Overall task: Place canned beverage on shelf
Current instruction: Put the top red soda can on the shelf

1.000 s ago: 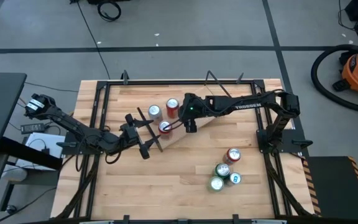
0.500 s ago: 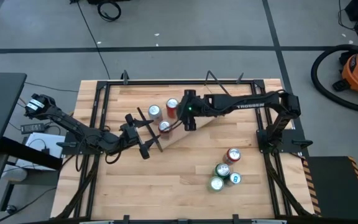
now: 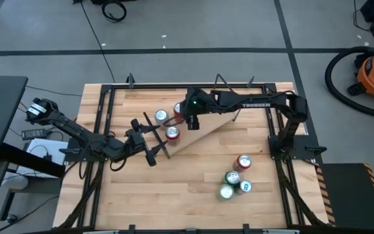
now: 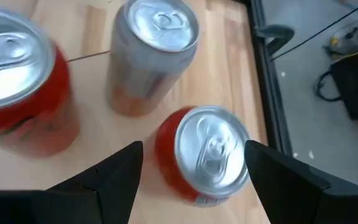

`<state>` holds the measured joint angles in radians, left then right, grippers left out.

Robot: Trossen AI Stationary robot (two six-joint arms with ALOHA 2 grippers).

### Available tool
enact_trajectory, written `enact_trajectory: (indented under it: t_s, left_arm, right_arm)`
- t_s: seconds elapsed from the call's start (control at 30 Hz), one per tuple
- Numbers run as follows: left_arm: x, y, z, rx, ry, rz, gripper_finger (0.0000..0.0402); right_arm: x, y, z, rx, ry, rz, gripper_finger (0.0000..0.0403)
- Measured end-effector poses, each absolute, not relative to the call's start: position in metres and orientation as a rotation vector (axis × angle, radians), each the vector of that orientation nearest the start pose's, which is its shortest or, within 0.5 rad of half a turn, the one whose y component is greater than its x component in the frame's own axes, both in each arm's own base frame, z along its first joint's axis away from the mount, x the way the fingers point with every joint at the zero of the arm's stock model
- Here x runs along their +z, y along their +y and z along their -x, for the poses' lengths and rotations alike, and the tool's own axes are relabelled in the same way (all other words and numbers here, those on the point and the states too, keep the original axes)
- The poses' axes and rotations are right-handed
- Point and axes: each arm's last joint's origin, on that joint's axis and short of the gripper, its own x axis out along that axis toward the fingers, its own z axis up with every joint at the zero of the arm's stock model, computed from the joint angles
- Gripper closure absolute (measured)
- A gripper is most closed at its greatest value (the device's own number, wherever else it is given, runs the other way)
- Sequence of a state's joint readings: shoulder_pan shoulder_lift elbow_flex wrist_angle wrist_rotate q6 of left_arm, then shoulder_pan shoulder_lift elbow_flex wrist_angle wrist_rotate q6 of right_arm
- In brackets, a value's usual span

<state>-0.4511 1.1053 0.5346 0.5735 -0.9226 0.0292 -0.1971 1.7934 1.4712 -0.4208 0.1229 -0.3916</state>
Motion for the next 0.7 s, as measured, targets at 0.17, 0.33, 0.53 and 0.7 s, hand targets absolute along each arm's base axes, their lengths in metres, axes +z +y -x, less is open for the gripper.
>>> enact_trajectory:
  t_s: [0.17, 0.33, 0.53, 0.7]
  left_arm:
    - [0.2574, -0.0774, -0.2128, 0.471, 0.008, -0.030, 0.0065]
    - [0.2575, -0.0774, -0.2128, 0.471, 0.007, -0.029, 0.0065]
    - [0.2576, -0.0774, -0.2128, 0.472, 0.006, -0.028, 0.0065]
    - [0.2576, -0.0774, -0.2128, 0.471, 0.006, -0.028, 0.0065]
  right_arm:
    - [0.2738, -0.0827, -0.3933, -0.187, 0.801, 0.359, 0.0112]
    - [0.2730, -0.0876, -0.3919, -0.232, 0.808, 0.309, 0.0112]
    - [0.2732, -0.0886, -0.3915, -0.295, 0.812, 0.298, 0.0112]
    - [0.2733, -0.0888, -0.3914, -0.309, 0.811, 0.287, 0.0112]
